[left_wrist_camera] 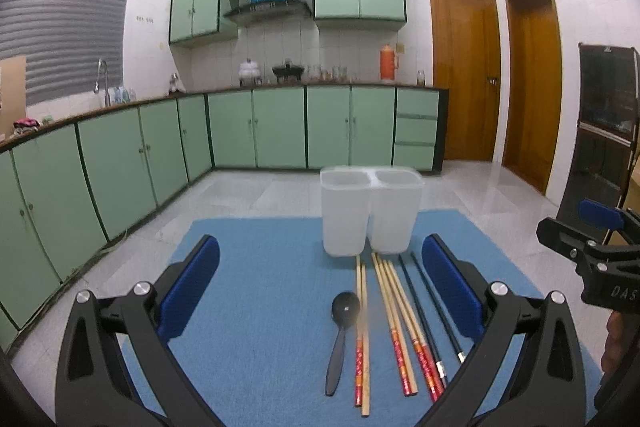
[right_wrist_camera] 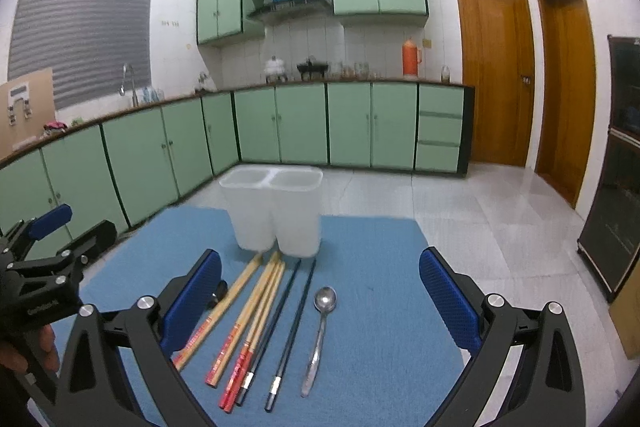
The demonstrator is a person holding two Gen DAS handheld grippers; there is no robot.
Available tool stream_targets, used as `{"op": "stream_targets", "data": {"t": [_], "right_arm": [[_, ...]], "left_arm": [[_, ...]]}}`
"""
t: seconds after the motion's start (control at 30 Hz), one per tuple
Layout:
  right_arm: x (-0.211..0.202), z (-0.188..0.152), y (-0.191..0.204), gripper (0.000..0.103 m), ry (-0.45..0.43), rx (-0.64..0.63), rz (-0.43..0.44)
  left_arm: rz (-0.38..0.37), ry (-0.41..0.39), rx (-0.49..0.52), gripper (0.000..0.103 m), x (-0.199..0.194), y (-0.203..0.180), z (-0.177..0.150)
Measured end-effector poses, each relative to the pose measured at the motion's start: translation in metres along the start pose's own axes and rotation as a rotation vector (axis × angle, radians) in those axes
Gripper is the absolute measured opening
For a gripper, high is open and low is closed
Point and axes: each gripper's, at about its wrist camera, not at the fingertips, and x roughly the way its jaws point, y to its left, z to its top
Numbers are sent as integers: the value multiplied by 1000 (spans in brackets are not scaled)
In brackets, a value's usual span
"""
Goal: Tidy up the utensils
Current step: 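Lower the left tool and close it on the black plastic spoon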
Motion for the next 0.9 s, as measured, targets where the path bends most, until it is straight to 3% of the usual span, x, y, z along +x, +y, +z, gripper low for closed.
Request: {"op": "stream_targets", "data": {"t": [0.23,0.47,0.63,0.8,0.9], "right_arm": [[61,-9,-9,91,188,18,15],[118,-20,-7,75,338,27,64],[131,-25,-12,72,383,54,70],[139,-29,-18,72,399,61,58],[143,-31,-21,72,404,71,56]], "left_arm": [[-12,219,5,98,61,14,-13],[-60,399,-44,97,112,22,-26],[-94,486,-53,81,143,13,-38],[-106,557,-64,78,172,7,-48],[-108,587,-67,71,184,4,-53]]}}
